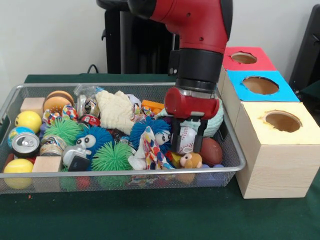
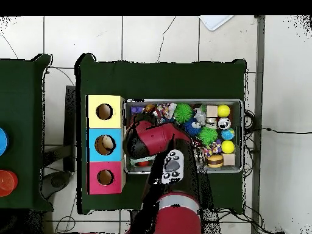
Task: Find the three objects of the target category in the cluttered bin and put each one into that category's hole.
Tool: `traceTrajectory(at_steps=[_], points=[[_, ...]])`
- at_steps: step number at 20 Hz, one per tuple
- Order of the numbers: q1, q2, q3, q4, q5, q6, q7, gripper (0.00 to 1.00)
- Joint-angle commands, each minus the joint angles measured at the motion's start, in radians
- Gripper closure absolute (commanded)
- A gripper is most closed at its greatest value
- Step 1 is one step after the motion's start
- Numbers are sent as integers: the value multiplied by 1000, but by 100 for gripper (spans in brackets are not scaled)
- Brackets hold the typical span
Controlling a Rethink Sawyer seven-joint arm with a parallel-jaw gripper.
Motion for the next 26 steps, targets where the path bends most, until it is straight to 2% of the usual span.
traceTrajectory(at_steps=[1,4,12,18,21,26], points=[[-130,113,170,-16,-4,40,86,0],[-146,160,201,-51,-1,59,68,0],[-179,157,258,-36,11,106,65,0],[-237,159,326,-2,92,258,67,0],[-246,148,342,11,112,299,60,0],[-265,39,396,103,154,360,59,0]])
